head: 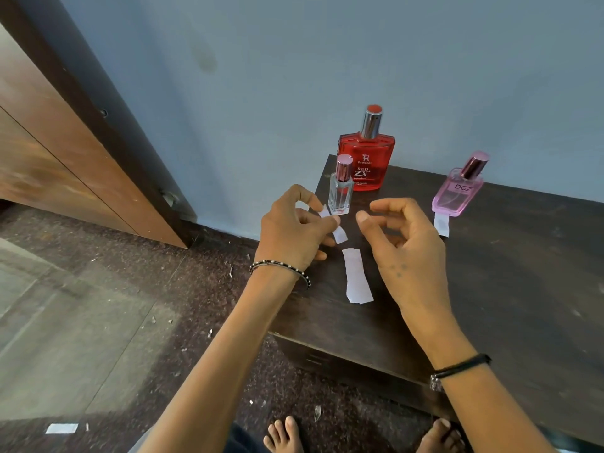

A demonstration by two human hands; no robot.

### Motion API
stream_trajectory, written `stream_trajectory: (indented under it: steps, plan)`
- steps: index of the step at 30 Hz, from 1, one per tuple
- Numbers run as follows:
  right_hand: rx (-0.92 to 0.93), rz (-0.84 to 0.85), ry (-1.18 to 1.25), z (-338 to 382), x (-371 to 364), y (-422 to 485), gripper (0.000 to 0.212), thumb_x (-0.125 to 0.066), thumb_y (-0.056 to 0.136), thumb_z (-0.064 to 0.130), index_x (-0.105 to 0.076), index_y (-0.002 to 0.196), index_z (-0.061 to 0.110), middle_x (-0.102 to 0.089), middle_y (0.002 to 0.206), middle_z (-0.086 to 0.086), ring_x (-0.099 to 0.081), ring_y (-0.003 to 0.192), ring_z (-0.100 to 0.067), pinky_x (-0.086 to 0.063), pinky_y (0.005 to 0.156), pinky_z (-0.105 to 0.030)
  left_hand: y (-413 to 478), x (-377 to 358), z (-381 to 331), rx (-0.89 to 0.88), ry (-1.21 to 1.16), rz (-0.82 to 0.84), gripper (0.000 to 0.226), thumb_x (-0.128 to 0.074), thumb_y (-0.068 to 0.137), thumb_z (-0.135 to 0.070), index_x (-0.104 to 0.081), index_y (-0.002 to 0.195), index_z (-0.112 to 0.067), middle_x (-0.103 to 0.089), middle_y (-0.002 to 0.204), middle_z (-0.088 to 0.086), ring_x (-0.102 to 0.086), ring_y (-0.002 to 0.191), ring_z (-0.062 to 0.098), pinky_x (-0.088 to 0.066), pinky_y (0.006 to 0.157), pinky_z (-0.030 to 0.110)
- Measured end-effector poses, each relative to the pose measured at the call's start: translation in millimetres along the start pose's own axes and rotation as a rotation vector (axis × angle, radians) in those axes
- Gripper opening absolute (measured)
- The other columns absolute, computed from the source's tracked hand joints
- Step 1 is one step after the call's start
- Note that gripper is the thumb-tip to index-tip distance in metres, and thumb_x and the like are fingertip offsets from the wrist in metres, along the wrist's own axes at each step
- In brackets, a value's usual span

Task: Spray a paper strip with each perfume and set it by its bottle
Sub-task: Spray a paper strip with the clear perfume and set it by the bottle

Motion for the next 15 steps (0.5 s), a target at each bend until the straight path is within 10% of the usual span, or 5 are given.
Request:
stream_trajectory:
  steps: [7,12,15]
  plan:
    - [0.037,0.017,-0.057,14.8,-32.5,8.6,0.058,-0.074,0.086,0.054,-0.056,0.129,0.02,-0.057,0.116,0.016,-0.057,0.108,0.0,-0.038,0.083,-0.004,1.4,8.3,0.4,-0.065,0.084,-0.026,0.007,-0.076,0.087,-0.014,-0.069,0.087,-0.011,-0.076,0.07,0.011,-0.075,0.061,0.02,-0.064,0.054,0.034]
    - [0.077,-0.031,-0.088,23.0,-45.1,13.2,0.038,-0.076,0.09,0.04,-0.06,0.117,0.019,-0.052,0.091,0.03,-0.052,0.079,0.024,-0.037,0.069,0.008,2.4,15.7,2.5,-0.093,0.098,-0.044,0.006,-0.073,0.09,-0.01,-0.076,0.084,-0.01,-0.074,0.068,0.007,-0.074,0.061,0.021,-0.065,0.063,0.038]
    - [0.113,-0.035,-0.187,26.7,-46.4,17.3,0.03,-0.071,0.095,0.033,-0.063,0.116,0.014,-0.063,0.097,0.014,-0.057,0.076,0.005,-0.04,0.063,0.0,3.0,14.7,3.5,-0.098,0.089,-0.034,0.01,-0.072,0.09,-0.007,-0.076,0.083,-0.013,-0.071,0.07,0.005,-0.075,0.071,0.026,-0.065,0.07,0.042]
Point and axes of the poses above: each hand's wrist, its own y-axis towards the middle knuckle, its own x-axis out of the back of the hand, z = x × y, the point moved 10 cm from there along y, towards the middle knuckle
